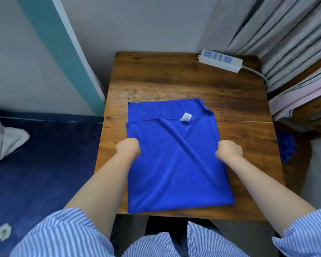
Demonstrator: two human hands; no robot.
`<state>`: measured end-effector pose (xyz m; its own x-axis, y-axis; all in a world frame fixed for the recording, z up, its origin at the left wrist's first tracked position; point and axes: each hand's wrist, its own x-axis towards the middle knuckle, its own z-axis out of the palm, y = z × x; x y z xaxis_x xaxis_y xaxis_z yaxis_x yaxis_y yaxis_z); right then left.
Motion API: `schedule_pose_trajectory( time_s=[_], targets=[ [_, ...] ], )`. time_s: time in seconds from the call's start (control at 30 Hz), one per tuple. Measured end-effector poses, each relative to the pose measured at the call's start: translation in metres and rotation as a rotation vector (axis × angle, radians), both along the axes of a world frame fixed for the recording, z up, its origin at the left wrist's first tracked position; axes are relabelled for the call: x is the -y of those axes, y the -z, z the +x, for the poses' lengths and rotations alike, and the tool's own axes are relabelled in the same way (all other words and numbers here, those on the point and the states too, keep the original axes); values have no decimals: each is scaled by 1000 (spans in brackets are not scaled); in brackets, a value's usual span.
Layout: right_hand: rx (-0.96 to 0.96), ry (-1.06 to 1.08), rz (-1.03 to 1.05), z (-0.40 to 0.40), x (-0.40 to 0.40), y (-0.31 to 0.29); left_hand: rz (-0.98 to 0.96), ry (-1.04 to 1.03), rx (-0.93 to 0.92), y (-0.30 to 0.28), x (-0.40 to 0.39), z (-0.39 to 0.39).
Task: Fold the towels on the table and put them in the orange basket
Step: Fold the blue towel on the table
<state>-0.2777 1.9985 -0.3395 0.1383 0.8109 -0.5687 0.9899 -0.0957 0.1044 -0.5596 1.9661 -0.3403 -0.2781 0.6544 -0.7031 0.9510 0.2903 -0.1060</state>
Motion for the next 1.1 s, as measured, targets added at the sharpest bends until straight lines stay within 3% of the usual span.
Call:
schedule_pose_trajectory(
  time_s=[0.27, 0.47, 0.67, 0.73, 0.8, 0.93, 1.03, 1.1],
  targets=[
    [-375, -247, 95, -30, -83, 23, 113, -15, -9, 13, -61, -1],
    [-229, -462, 32, -19, -119, 46, 120, -30, -8, 39, -80, -12],
    [-218, -502, 5, -9, -132, 48, 174, -14, -45, 46, -83, -25],
    [-283, -474, -23, -5, -137, 42, 147, -17, 45, 42, -84, -31],
    [-406, -401, -46, -3, -143, 29, 73, -66, 255, 31, -87, -37],
    [-723, -97, -308, 0, -151, -6, -171, -374, 672, -4, -102, -56],
    [-842, 52, -392, 4, -164, -21, -67, -442, 709, -15, -122, -63],
    [-808, 75, -294, 3, -177, -20, 26, -441, 634, -12, -139, -62]
  ],
)
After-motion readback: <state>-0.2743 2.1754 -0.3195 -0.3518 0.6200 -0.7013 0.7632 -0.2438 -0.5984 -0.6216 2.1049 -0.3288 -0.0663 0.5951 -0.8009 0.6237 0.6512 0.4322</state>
